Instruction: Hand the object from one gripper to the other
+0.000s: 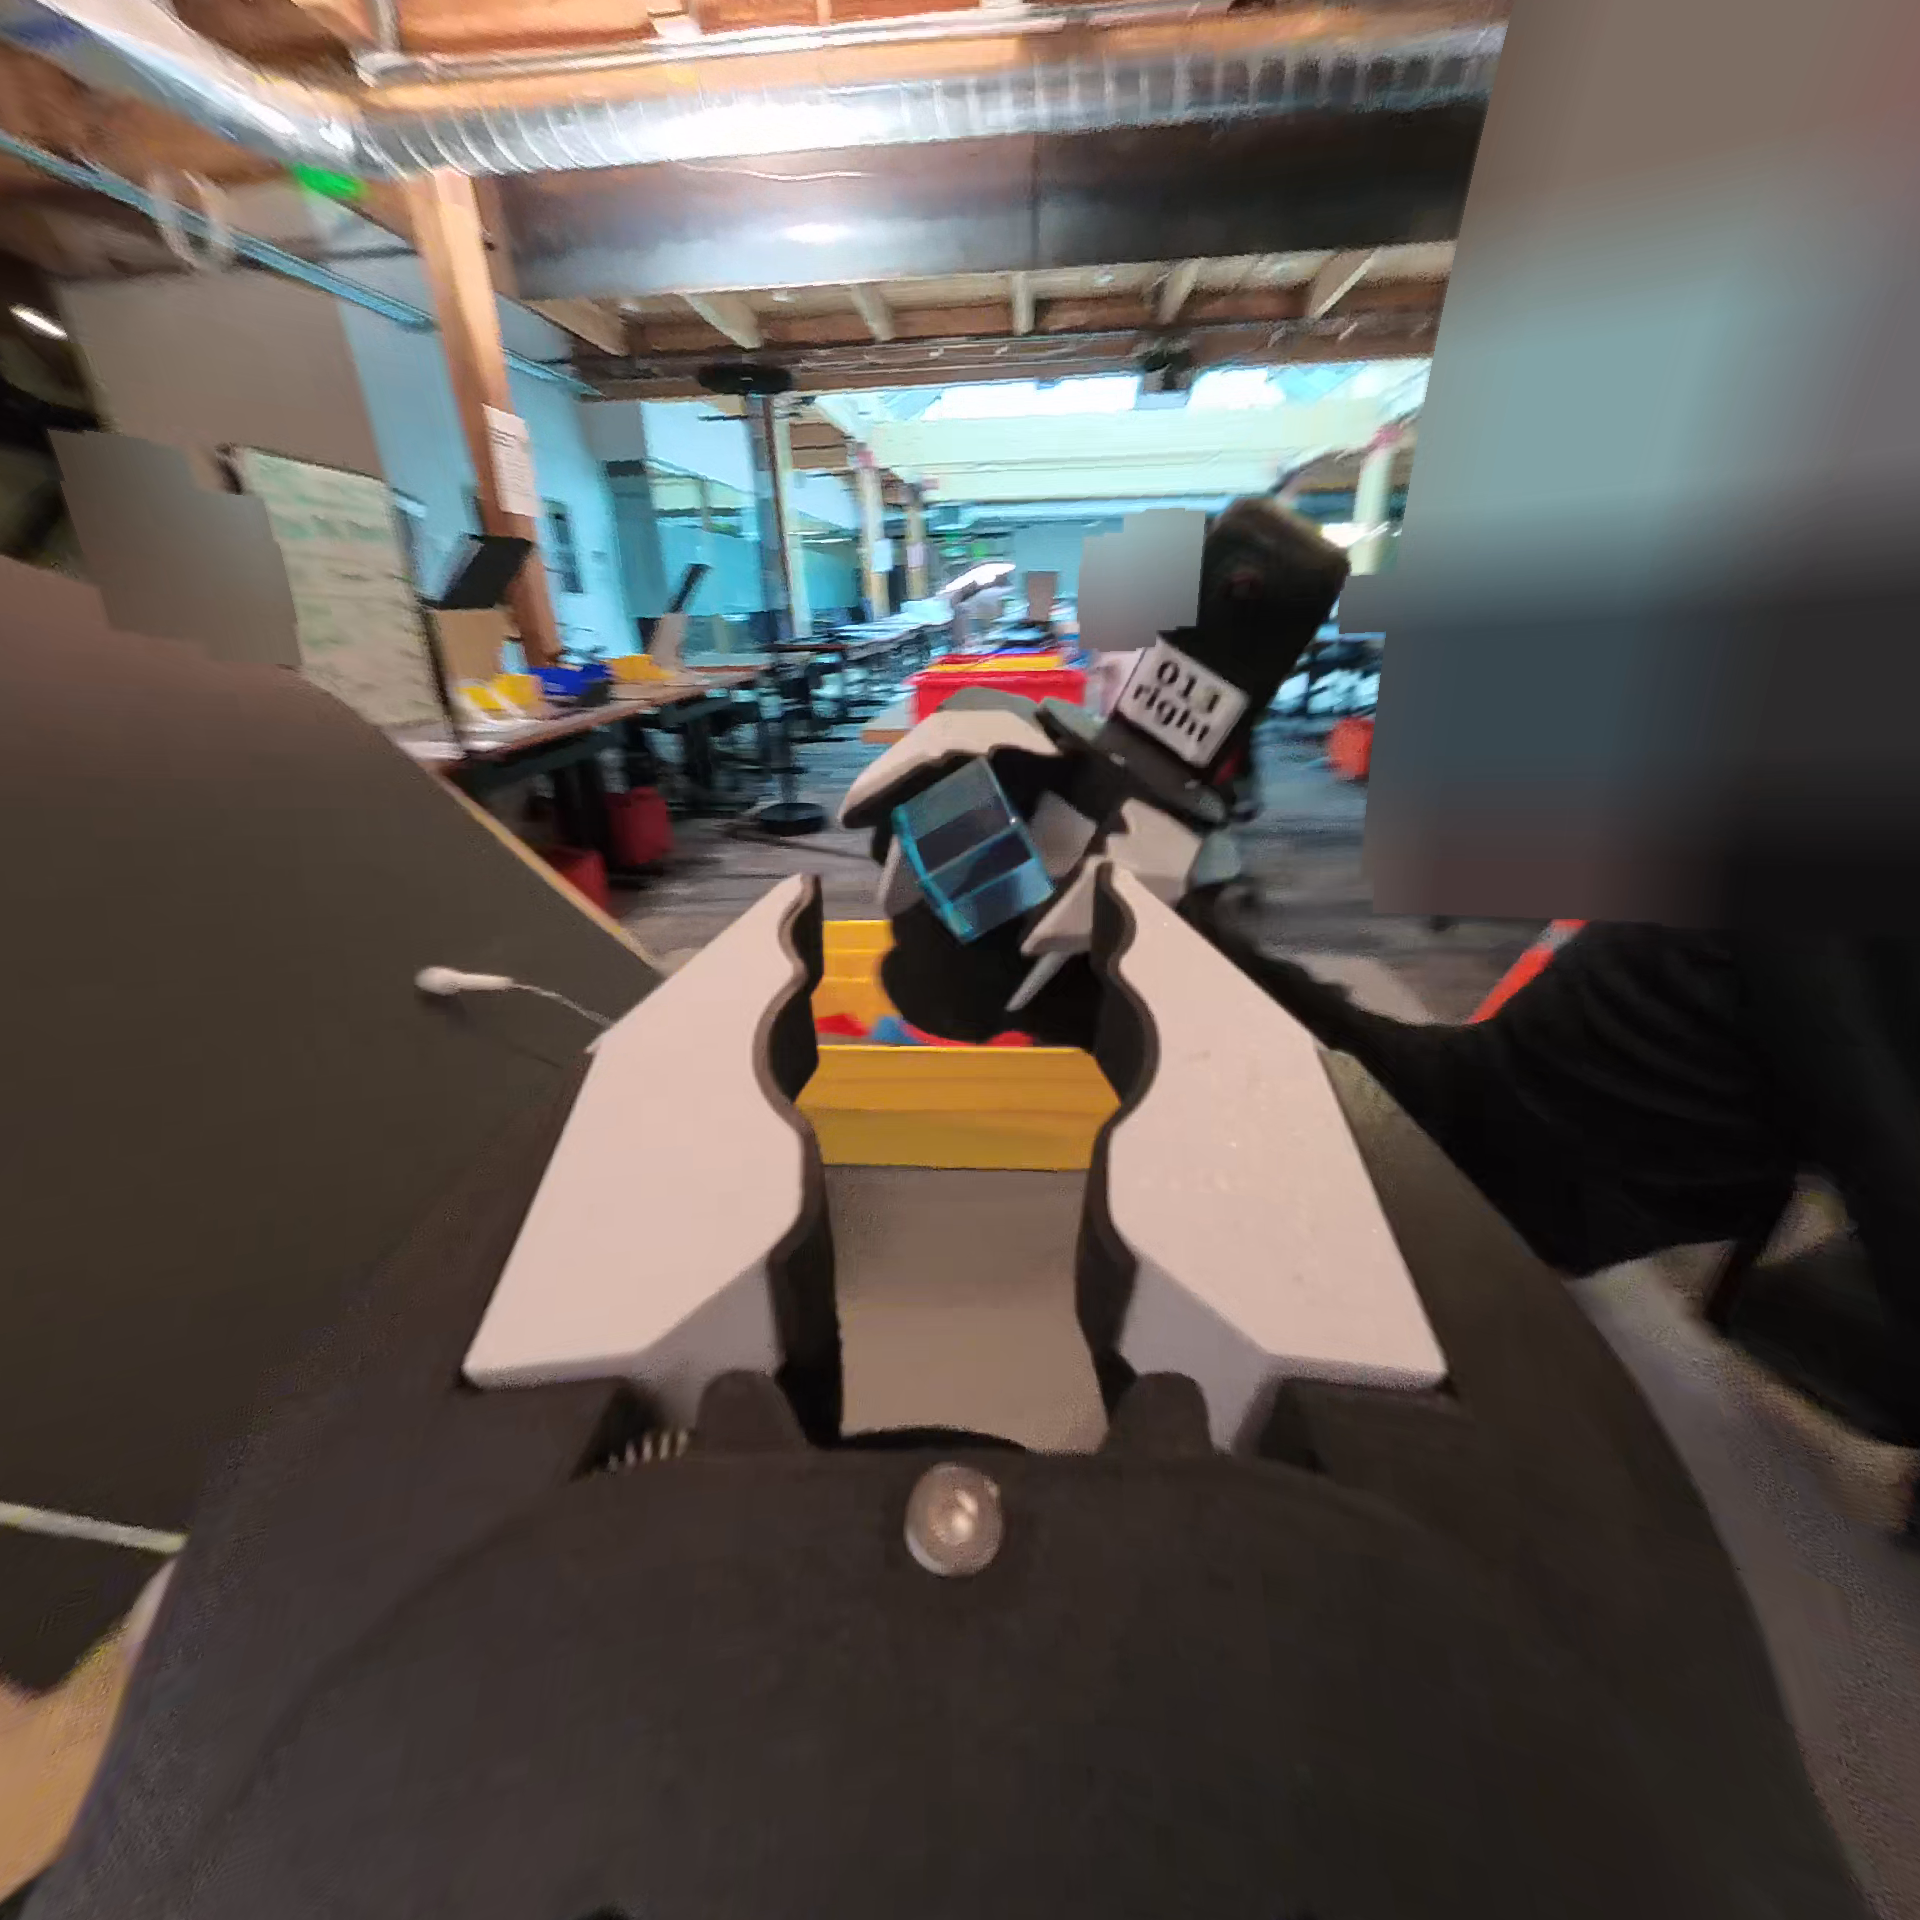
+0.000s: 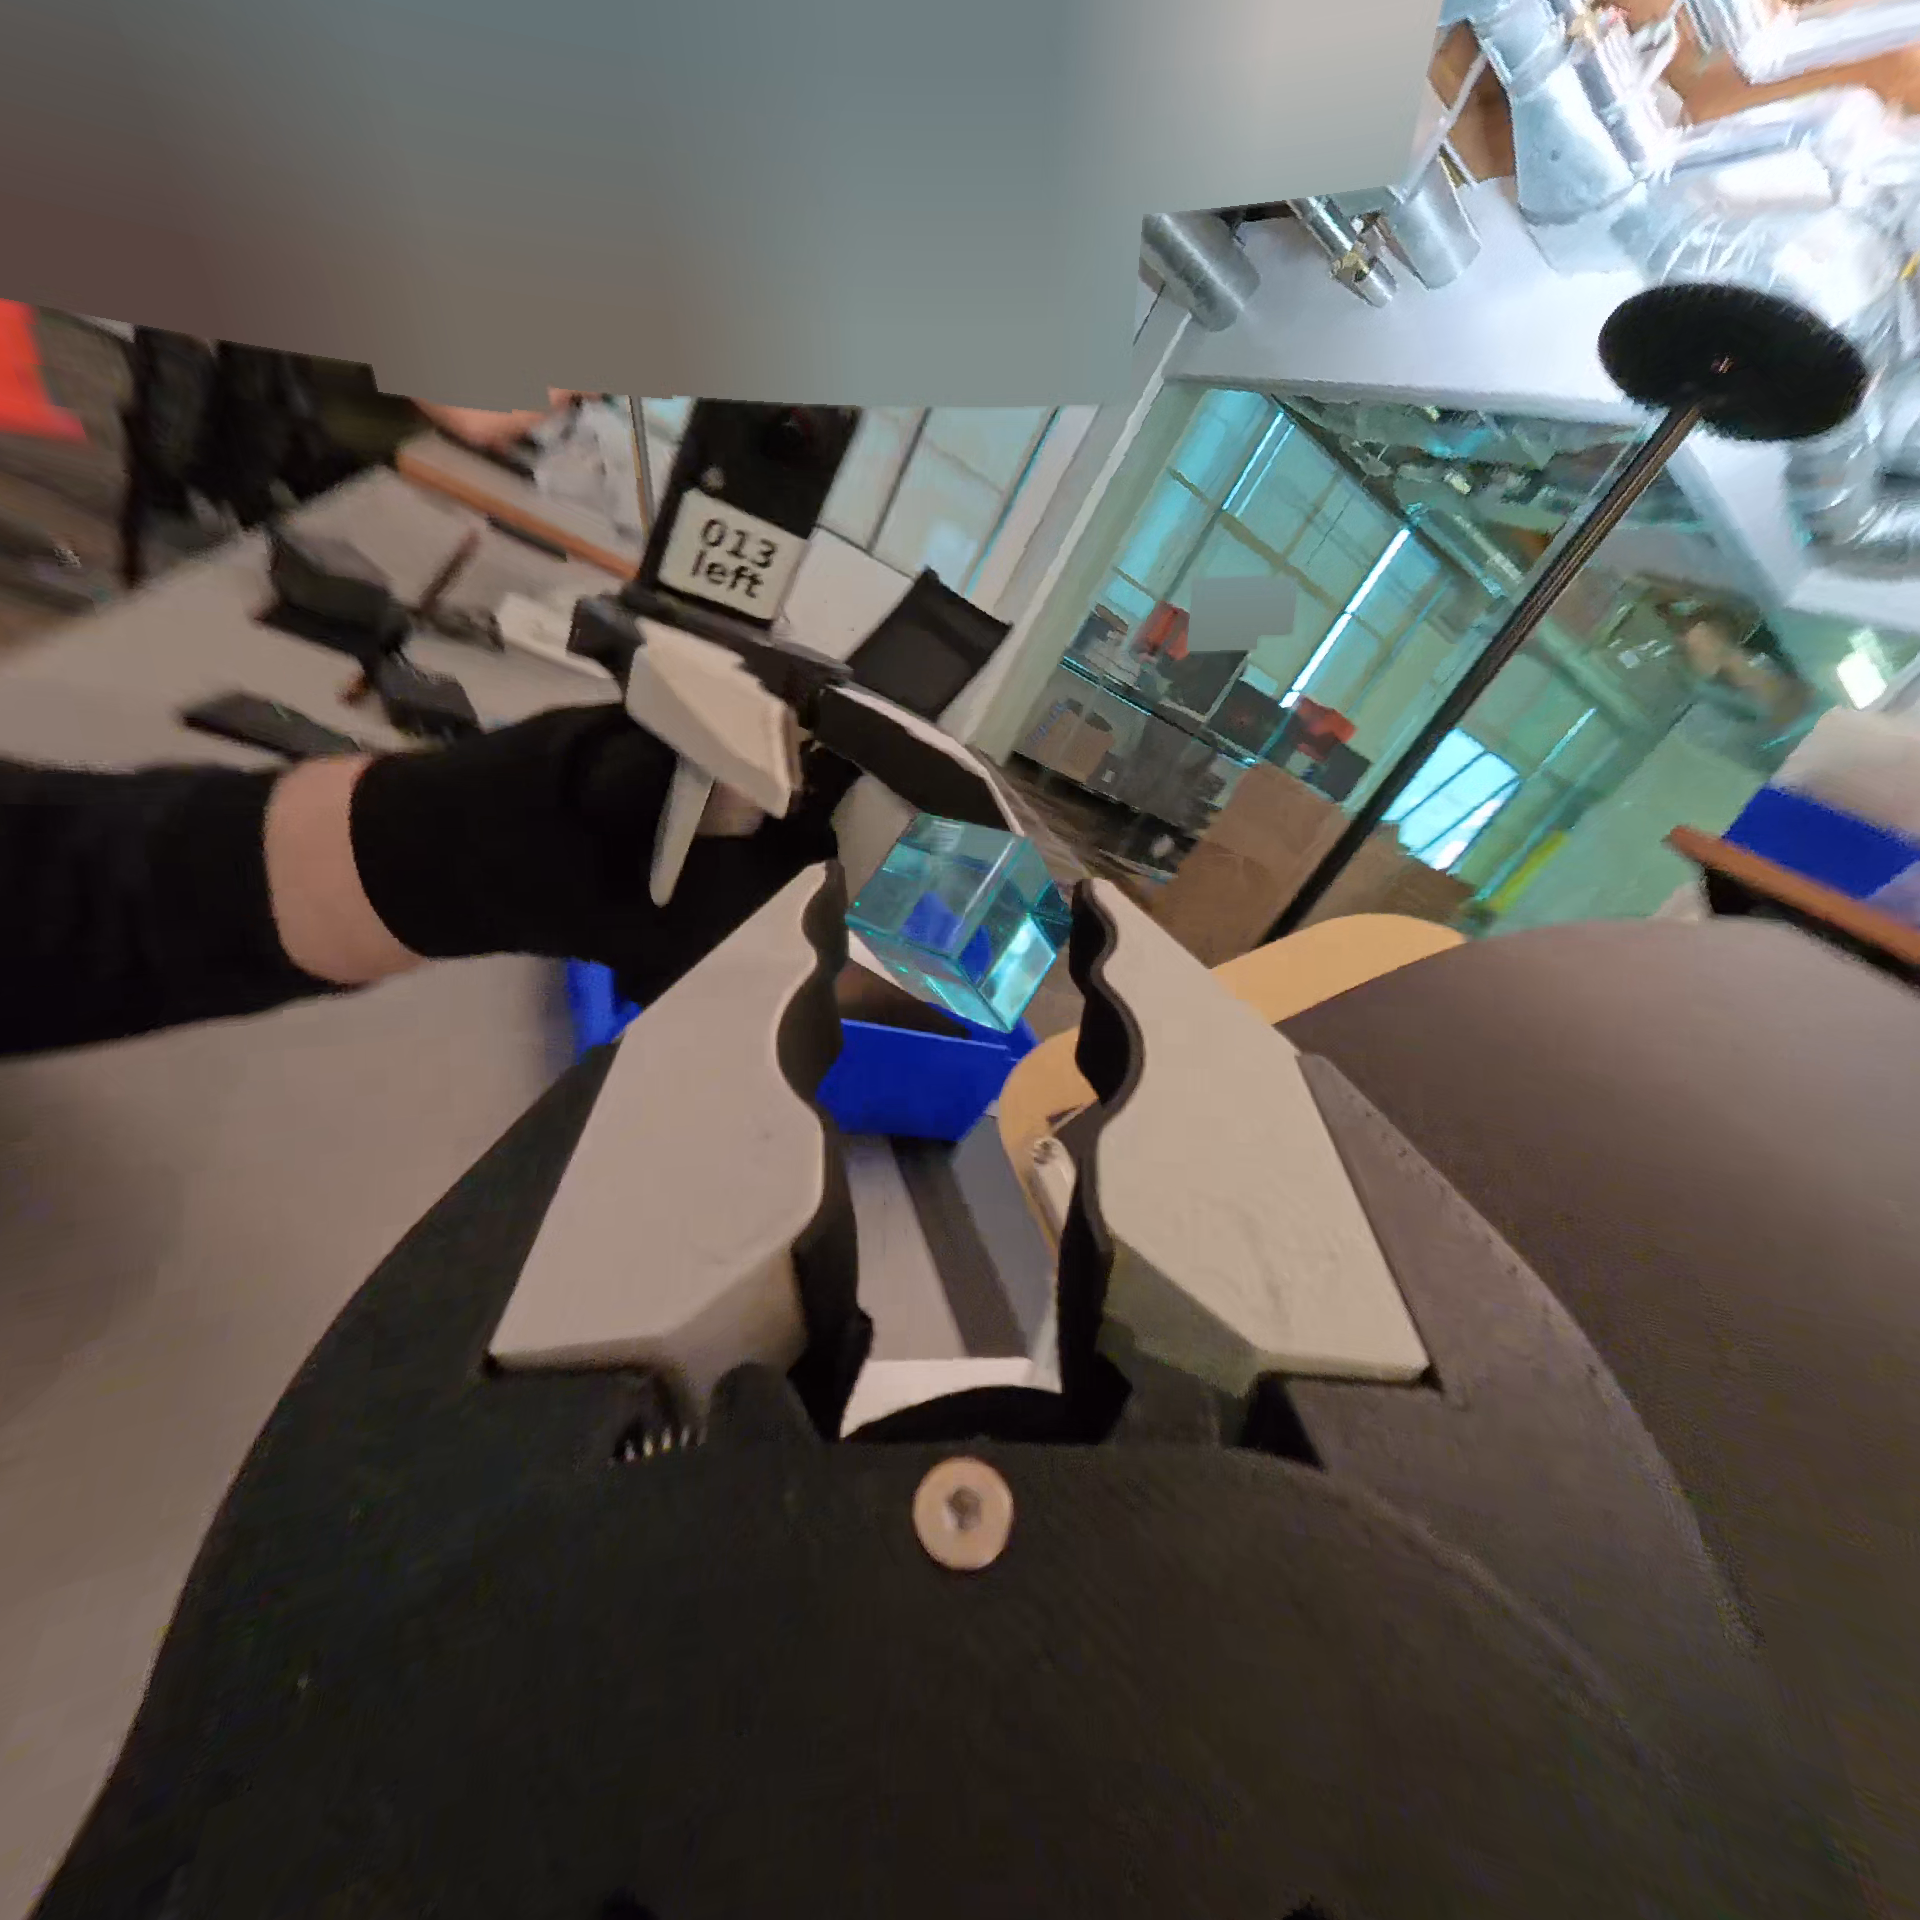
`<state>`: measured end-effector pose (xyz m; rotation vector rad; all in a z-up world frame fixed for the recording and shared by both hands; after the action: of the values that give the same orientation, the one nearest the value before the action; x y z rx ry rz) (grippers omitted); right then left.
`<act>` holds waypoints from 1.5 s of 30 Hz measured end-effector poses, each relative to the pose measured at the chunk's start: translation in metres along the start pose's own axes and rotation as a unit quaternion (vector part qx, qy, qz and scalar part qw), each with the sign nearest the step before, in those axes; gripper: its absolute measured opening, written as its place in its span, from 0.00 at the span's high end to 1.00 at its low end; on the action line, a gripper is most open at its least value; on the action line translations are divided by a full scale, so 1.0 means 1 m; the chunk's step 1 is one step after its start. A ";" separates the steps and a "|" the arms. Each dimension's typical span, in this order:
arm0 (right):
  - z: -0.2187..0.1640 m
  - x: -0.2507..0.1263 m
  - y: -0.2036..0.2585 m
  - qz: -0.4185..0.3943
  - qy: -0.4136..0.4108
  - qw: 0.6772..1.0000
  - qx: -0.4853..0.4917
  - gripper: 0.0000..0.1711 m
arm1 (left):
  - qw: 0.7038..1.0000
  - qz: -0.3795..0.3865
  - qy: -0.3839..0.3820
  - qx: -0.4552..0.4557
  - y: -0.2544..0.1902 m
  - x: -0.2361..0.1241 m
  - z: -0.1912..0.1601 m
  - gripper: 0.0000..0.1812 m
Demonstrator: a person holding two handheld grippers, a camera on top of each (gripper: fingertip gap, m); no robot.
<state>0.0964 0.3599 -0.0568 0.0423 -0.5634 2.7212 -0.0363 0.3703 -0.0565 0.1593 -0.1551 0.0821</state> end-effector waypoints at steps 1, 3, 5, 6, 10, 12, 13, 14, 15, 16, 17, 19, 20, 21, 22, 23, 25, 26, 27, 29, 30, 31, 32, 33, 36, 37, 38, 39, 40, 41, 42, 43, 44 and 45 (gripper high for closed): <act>-0.001 -0.002 -0.004 0.006 -0.009 0.999 0.036 0.76 | 0.999 0.029 0.015 0.040 0.000 0.000 0.001 0.72; -0.004 -0.003 -0.012 0.030 -0.028 0.991 0.125 0.76 | 0.984 0.089 0.054 0.147 -0.004 0.002 0.003 0.68; -0.005 -0.004 -0.018 0.063 -0.062 0.970 0.226 0.76 | 0.952 0.130 0.091 0.263 -0.015 0.008 0.005 0.68; -0.006 -0.004 -0.020 0.081 -0.078 0.956 0.269 0.77 | 0.927 0.152 0.111 0.324 -0.020 0.011 0.005 0.66; -0.012 0.000 -0.020 0.136 -0.086 0.919 0.361 0.76 | 0.864 0.195 0.161 0.436 -0.028 0.025 -0.002 0.61; -0.014 0.002 -0.018 0.155 -0.082 0.907 0.382 0.77 | 0.841 0.216 0.175 0.465 -0.027 0.027 -0.006 0.61; -0.014 0.003 -0.017 0.160 -0.085 0.903 0.389 0.77 | 0.831 0.224 0.180 0.477 -0.026 0.028 -0.007 0.61; -0.013 0.005 -0.016 0.166 -0.089 0.899 0.397 0.77 | 0.823 0.229 0.181 0.487 -0.027 0.029 -0.008 0.61; -0.013 0.006 -0.015 0.169 -0.094 0.895 0.402 0.77 | 0.818 0.236 0.178 0.494 -0.028 0.030 -0.008 0.61; -0.013 0.008 -0.014 0.172 -0.097 0.891 0.408 0.77 | 0.812 0.244 0.176 0.500 -0.028 0.032 -0.007 0.61; -0.013 0.010 -0.012 0.177 -0.097 0.888 0.413 0.77 | 0.807 0.251 0.174 0.506 -0.029 0.033 -0.008 0.61; -0.015 0.015 -0.008 0.184 -0.097 0.882 0.422 0.77 | 0.787 0.274 0.172 0.526 -0.029 0.035 -0.008 0.62; -0.015 0.017 -0.007 0.184 -0.099 0.879 0.428 0.77 | 0.780 0.278 0.171 0.534 -0.030 0.036 -0.008 0.62; -0.016 0.019 -0.006 0.185 -0.100 0.876 0.434 0.77 | 0.774 0.285 0.168 0.540 -0.031 0.036 -0.008 0.63; -0.016 0.021 -0.005 0.187 -0.102 0.873 0.439 0.77 | 0.766 0.293 0.166 0.548 -0.032 0.036 -0.007 0.64; -0.017 0.023 -0.004 0.188 -0.105 0.870 0.444 0.77 | 0.758 0.297 0.168 0.556 -0.033 0.037 -0.007 0.65; -0.017 0.026 -0.002 0.192 -0.108 0.864 0.454 0.77 | 0.746 0.304 0.173 0.567 -0.032 0.037 -0.009 0.68; -0.018 0.027 -0.001 0.192 -0.109 0.862 0.456 0.77 | 0.745 0.306 0.176 0.566 -0.031 0.037 -0.010 0.69; -0.019 0.028 -0.001 0.189 -0.110 0.861 0.458 0.77 | 0.746 0.306 0.178 0.565 -0.030 0.038 -0.012 0.70; -0.020 0.029 -0.001 0.191 -0.114 0.857 0.465 0.77 | 0.738 0.319 0.176 0.568 -0.028 0.036 -0.012 0.72; -0.020 0.029 -0.001 0.190 -0.116 0.856 0.467 0.77 | 0.739 0.317 0.176 0.568 -0.028 0.035 -0.012 0.75; -0.020 0.030 -0.002 0.189 -0.118 0.855 0.468 0.77 | 0.739 0.317 0.177 0.568 -0.028 0.035 -0.012 0.77; -0.020 0.029 -0.002 0.189 -0.119 0.854 0.470 0.77 | 0.737 0.318 0.177 0.570 -0.028 0.034 -0.012 0.78; -0.020 0.029 -0.002 0.190 -0.119 0.854 0.470 0.77 | 0.735 0.317 0.178 0.573 -0.028 0.035 -0.012 0.79; -0.020 0.029 -0.002 0.190 -0.120 0.852 0.472 0.77 | 0.732 0.321 0.178 0.574 -0.028 0.035 -0.013 0.79; -0.020 0.030 -0.002 0.189 -0.120 0.853 0.472 0.77 | 0.730 0.322 0.178 0.576 -0.028 0.035 -0.013 0.79; -0.020 0.030 -0.002 0.189 -0.121 0.852 0.473 0.77 | 0.728 0.323 0.178 0.577 -0.028 0.035 -0.013 0.79; -0.020 0.030 -0.002 0.189 -0.121 0.852 0.474 0.77 | 0.728 0.323 0.179 0.578 -0.028 0.035 -0.013 0.79; -0.020 0.030 -0.002 0.189 -0.121 0.852 0.474 0.77 | 0.728 0.322 0.180 0.577 -0.028 0.035 -0.012 0.79; -0.020 0.030 -0.002 0.189 -0.121 0.851 0.474 0.77 | 0.727 0.322 0.181 0.579 -0.028 0.035 -0.012 0.79; -0.020 0.030 -0.002 0.189 -0.121 0.851 0.474 0.77 | 0.726 0.323 0.181 0.580 -0.028 0.035 -0.012 0.79; -0.020 0.030 -0.002 0.190 -0.121 0.851 0.474 0.77 | 0.728 0.322 0.181 0.578 -0.028 0.035 -0.012 0.80; -0.020 0.030 -0.002 0.188 -0.121 0.853 0.472 0.77 | 0.730 0.321 0.181 0.576 -0.028 0.035 -0.012 0.80; -0.020 0.030 -0.002 0.184 -0.121 0.855 0.469 0.76 | 0.731 0.320 0.183 0.575 -0.028 0.034 -0.012 0.80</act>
<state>0.0696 0.3797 -0.0718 0.5775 0.8360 3.0877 0.0020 0.3471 -0.0673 1.3386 0.2770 0.9123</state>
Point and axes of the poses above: each gripper's, where its closed fingertips meet, x out along the fingers, z out of its top, y = z × x across the jaws, the point moved 7 cm from there along -x, back along the fingers, and after that the axes turned 7 degrees about x, right-handed, at the moved point
